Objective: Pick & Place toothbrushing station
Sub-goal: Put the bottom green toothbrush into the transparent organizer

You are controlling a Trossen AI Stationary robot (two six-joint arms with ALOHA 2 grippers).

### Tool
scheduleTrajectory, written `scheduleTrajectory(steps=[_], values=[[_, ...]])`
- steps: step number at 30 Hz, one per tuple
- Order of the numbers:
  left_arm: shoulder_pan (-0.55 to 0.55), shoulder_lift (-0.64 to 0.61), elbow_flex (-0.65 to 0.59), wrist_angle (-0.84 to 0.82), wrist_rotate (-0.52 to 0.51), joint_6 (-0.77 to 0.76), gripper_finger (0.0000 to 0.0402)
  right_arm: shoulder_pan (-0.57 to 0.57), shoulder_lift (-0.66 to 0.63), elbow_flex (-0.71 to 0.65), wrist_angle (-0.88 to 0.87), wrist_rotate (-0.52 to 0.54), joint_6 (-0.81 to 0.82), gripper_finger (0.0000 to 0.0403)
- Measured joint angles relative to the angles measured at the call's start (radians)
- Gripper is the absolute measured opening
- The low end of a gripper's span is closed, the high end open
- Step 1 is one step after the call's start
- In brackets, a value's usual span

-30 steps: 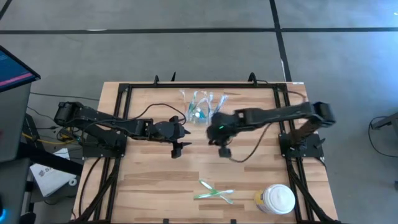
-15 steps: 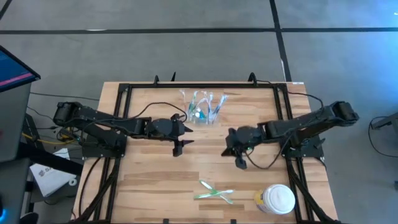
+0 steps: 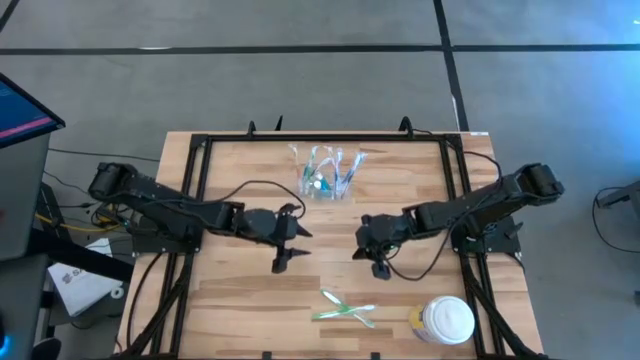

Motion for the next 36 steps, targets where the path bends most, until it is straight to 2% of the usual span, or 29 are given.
scheduleTrajectory(steps=[8, 12, 18, 36], values=[[-0.075, 0.148, -0.001, 0.171, 0.001, -0.069, 0.0218, -0.028, 0.0, 0.0, 0.009, 0.0, -0.001, 0.0001], [-0.086, 0.205, 0.005, 0.185, 0.005, -0.139, 0.0218, -0.035, 0.0, 0.0, 0.009, 0.001, -0.009, 0.0001], [-0.099, 0.261, 0.012, 0.206, 0.063, -0.241, 0.0218, -0.043, 0.0, 0.0, 0.009, 0.0, -0.027, 0.0001], [-0.218, 0.54, 0.264, 0.198, 0.066, -0.222, 0.0218, -0.098, -0.001, 0.0, -0.029, 0.004, -0.029, 0.0001]])
